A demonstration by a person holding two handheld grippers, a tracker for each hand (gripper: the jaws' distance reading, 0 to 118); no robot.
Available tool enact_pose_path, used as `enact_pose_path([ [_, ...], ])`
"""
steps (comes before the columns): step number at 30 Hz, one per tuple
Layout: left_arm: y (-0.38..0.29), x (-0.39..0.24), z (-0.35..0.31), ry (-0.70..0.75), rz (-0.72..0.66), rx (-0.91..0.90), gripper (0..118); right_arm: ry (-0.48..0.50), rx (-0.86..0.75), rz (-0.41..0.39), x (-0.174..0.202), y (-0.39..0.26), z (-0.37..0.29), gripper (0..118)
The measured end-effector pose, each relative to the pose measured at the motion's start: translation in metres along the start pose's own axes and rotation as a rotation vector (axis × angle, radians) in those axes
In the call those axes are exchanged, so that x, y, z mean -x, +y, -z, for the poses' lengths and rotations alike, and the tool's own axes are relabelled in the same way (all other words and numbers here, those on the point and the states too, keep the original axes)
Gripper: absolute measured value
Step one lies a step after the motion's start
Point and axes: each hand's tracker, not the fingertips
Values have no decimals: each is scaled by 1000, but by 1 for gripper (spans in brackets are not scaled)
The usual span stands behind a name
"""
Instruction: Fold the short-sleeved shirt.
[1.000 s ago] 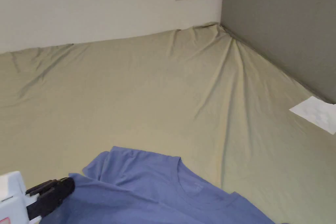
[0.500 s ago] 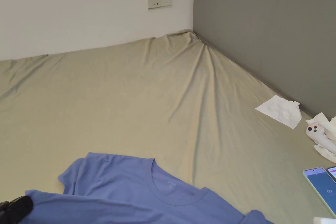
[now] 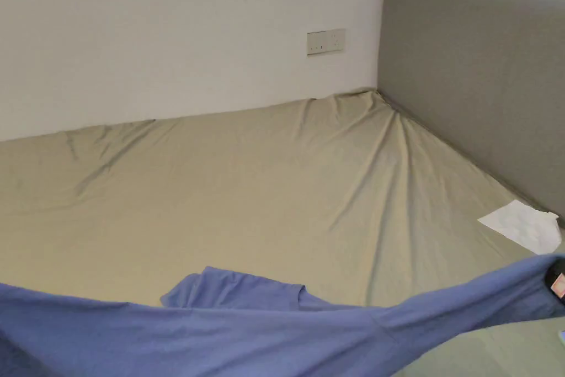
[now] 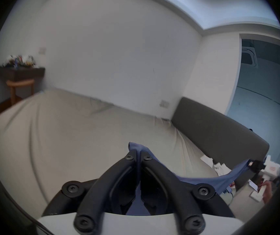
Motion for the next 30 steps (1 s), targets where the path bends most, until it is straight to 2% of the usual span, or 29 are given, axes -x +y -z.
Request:
enact_pose_path([
  [2, 24, -6, -19, 51, 60, -62, 3, 13, -127, -72, 26, 27, -5, 5],
  [4, 50, -20, -37, 83, 63, -131, 3, 51, -235, -51, 49, 54, -7, 5],
  [7, 87, -35, -45, 105, 106, -191, 3, 69, -336, -80, 78, 93, 3, 5],
  [9, 110, -45, -39, 134, 151, -202, 3, 90, -330, -63, 94, 119, 21, 5],
  [10, 122, -47, -34, 119, 146, -202, 3, 122, -328, -32, 82, 140, 36, 5],
  [11, 132, -48, -30, 104, 124, -216, 3, 157, -315, -31, 88, 151, 47, 5],
  [13, 156, -46, -7, 90, 107, -229, 3, 159, -302, -49, 100, 176, 80, 5],
  [15, 176, -50, 18, 109, 141, -226, 3, 169, -277, -60, 110, 194, 113, 5],
  [17, 197, -50, 49, 136, 182, -232, 3, 138, -243, -85, 122, 211, 147, 5],
  [19, 218, -57, 80, 195, 272, -229, 3, 141, -241, -75, 131, 230, 178, 5],
  [20, 228, -59, 92, 189, 254, -227, 3, 146, -236, -40, 135, 238, 189, 5],
  [22, 248, -59, 115, 175, 229, -234, 3, 110, -259, -67, 148, 256, 207, 5],
  [23, 254, -60, 125, 180, 231, -240, 3, 79, -279, -118, 154, 263, 216, 5],
  [26, 268, -63, 151, 215, 245, -240, 3, 75, -255, -128, 174, 285, 239, 5],
  [28, 277, -60, 169, 228, 216, -233, 3, 44, -239, -184, 187, 297, 259, 5],
  [30, 284, -58, 185, 237, 192, -218, 3, 29, -236, -197, 195, 307, 277, 5],
])
